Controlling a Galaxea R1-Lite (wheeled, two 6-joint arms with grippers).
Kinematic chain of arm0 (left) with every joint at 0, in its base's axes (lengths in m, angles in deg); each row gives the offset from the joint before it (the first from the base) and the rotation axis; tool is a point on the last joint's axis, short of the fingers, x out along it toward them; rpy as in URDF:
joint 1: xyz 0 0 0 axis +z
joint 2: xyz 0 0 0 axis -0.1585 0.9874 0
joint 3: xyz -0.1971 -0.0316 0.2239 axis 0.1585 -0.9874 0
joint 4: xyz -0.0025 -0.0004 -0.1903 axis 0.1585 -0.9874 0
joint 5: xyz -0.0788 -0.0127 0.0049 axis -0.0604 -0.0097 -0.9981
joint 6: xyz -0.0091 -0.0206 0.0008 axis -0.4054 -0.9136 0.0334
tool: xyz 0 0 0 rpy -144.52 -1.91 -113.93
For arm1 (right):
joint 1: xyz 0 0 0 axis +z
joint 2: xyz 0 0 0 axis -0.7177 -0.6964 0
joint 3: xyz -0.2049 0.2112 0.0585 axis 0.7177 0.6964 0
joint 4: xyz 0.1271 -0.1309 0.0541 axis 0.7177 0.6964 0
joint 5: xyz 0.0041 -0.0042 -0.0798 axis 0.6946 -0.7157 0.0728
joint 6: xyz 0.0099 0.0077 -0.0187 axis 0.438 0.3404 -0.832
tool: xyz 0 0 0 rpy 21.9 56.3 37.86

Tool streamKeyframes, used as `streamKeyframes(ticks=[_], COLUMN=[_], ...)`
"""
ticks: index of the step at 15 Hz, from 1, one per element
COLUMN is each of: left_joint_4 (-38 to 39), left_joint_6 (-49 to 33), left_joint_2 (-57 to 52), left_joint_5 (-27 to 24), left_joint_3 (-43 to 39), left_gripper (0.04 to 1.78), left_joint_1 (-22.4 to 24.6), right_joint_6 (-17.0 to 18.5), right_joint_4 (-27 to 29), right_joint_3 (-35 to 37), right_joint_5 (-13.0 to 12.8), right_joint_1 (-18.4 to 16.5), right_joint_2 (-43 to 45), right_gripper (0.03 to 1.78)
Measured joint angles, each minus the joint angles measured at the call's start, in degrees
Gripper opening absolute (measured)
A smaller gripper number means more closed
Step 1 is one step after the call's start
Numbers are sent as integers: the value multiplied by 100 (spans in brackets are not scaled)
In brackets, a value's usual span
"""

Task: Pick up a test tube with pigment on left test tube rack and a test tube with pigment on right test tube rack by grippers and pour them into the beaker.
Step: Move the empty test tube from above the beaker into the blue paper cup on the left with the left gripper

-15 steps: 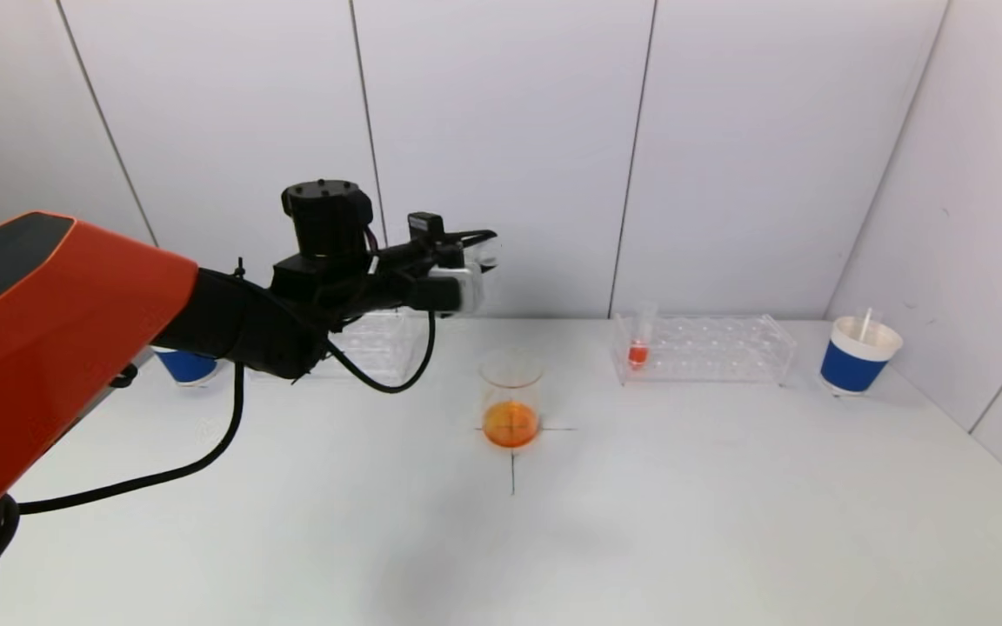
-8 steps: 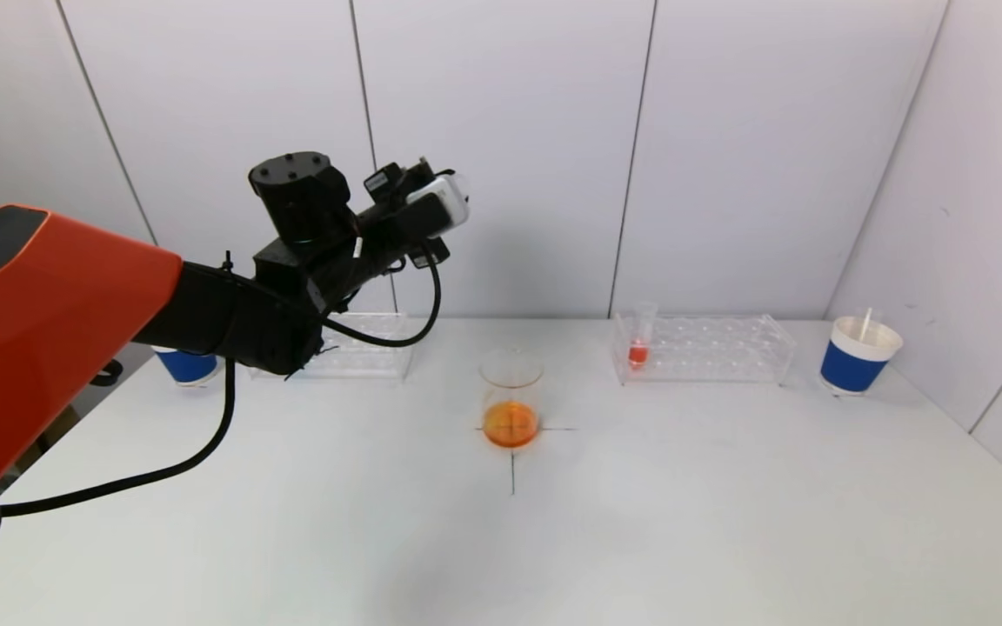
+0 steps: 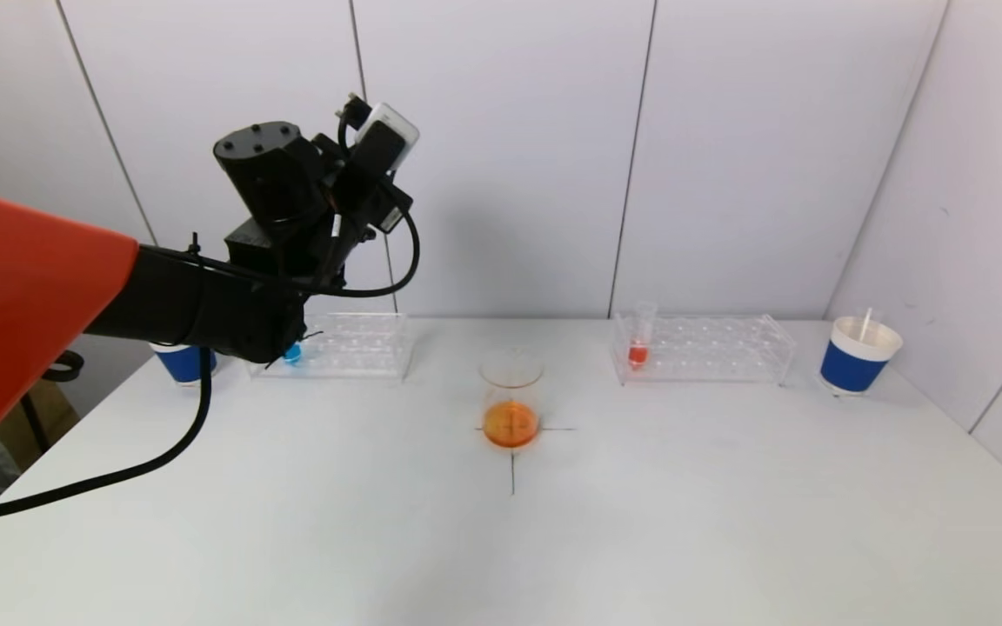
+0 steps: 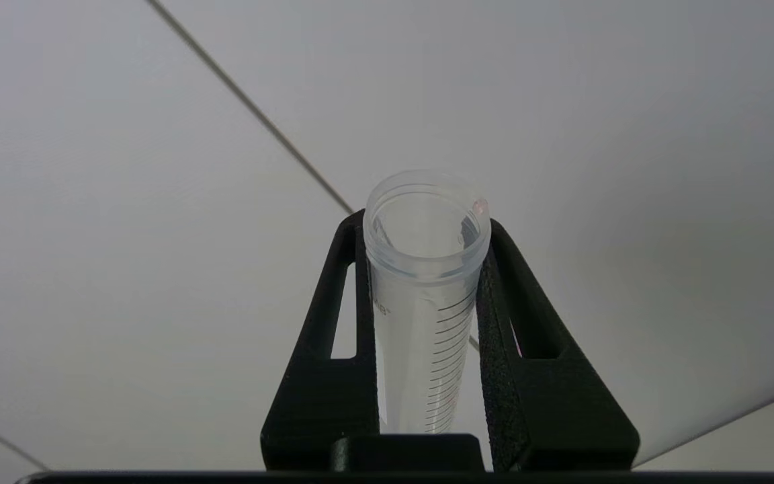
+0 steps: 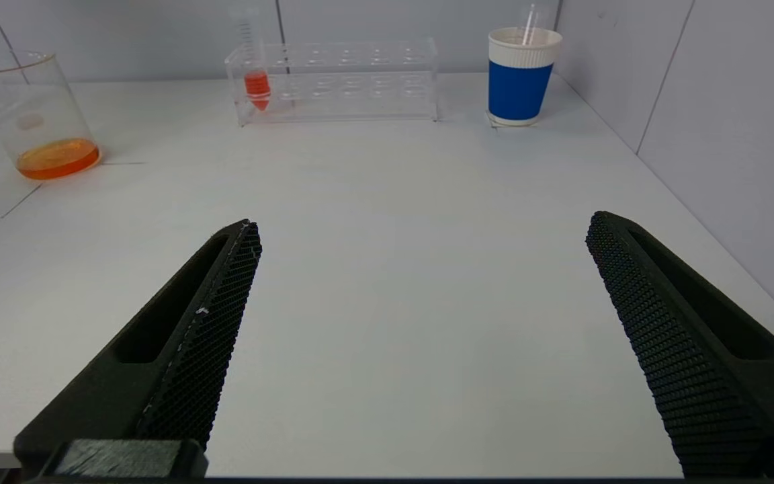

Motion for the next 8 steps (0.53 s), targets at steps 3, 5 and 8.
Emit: streamKeyframes(ticks=[3,5,8], left_joint_4=[-290,-772,-1842], left_joint_6=[-608,-1041,-1931], left_joint_2=[-234,-436,-887], left_joint_5=[440,542,664], left_joint_3=[9,-18,-60], left_gripper=[44,44,44], left_joint_1=[215,396,611], right_joint_6=[2,0,0], right_joint_4=[0,0,0], right_joint_3=[0,0,0], right_joint_5=[0,-2,0], right_joint_1=[0,0,0], right_joint_2=[0,0,0], right_gripper=[176,176,176])
